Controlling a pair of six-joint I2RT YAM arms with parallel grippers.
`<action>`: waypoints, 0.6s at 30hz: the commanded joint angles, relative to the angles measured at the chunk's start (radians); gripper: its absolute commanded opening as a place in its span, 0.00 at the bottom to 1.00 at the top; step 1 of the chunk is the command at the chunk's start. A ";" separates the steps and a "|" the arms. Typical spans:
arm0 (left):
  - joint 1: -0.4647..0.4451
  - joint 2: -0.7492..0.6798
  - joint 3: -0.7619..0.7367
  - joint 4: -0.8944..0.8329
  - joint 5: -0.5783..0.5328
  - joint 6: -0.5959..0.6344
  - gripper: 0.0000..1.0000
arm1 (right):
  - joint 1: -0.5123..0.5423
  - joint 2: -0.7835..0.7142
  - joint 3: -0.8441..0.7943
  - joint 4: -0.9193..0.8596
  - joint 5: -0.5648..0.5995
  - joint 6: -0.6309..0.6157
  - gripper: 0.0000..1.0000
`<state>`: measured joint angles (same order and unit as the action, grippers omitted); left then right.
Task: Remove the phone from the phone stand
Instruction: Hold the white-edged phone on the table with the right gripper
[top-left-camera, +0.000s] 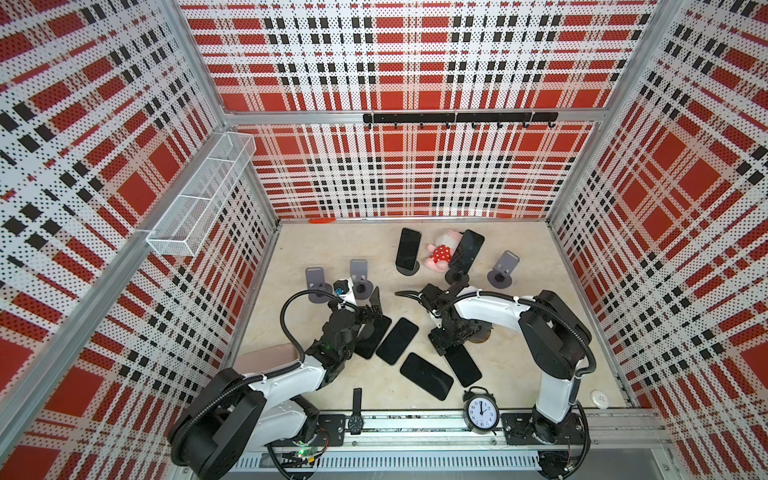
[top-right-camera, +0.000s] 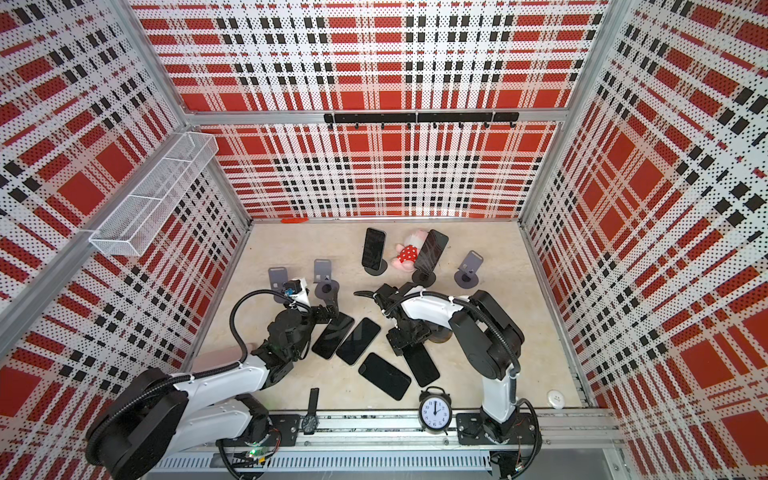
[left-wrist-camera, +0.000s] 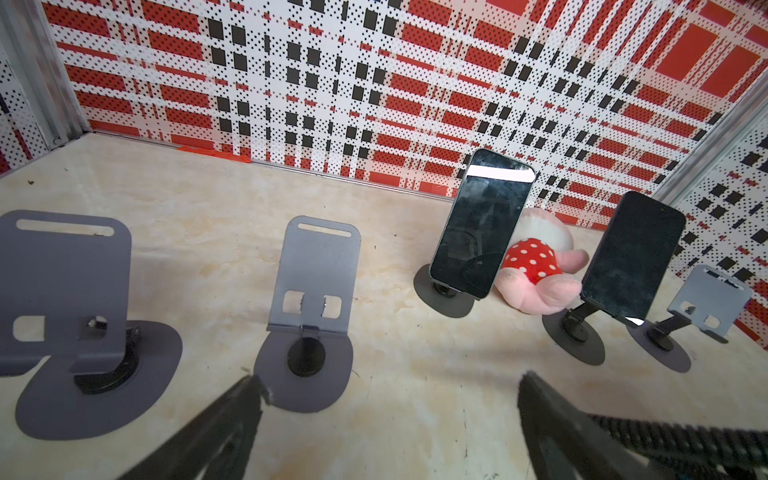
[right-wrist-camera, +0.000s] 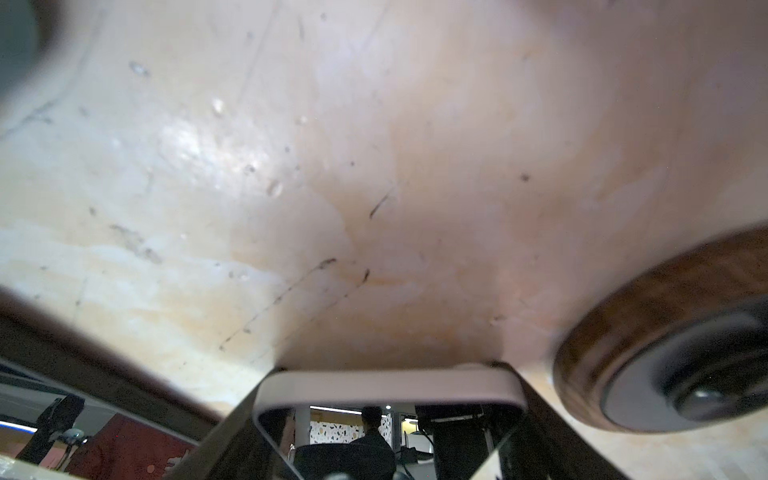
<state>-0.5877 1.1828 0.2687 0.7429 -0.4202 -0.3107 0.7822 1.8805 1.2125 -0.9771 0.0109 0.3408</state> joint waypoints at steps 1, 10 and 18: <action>0.008 -0.003 -0.013 0.005 -0.004 -0.004 0.98 | -0.006 0.029 -0.028 0.037 0.027 -0.002 0.78; 0.018 -0.017 -0.017 0.005 0.007 0.001 0.98 | -0.006 0.026 -0.030 0.035 0.040 -0.003 0.79; 0.020 -0.043 -0.031 0.000 -0.035 -0.004 0.98 | -0.006 0.027 -0.031 0.041 0.038 -0.006 0.79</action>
<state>-0.5728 1.1664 0.2550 0.7387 -0.4286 -0.3111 0.7822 1.8805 1.2118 -0.9764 0.0109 0.3374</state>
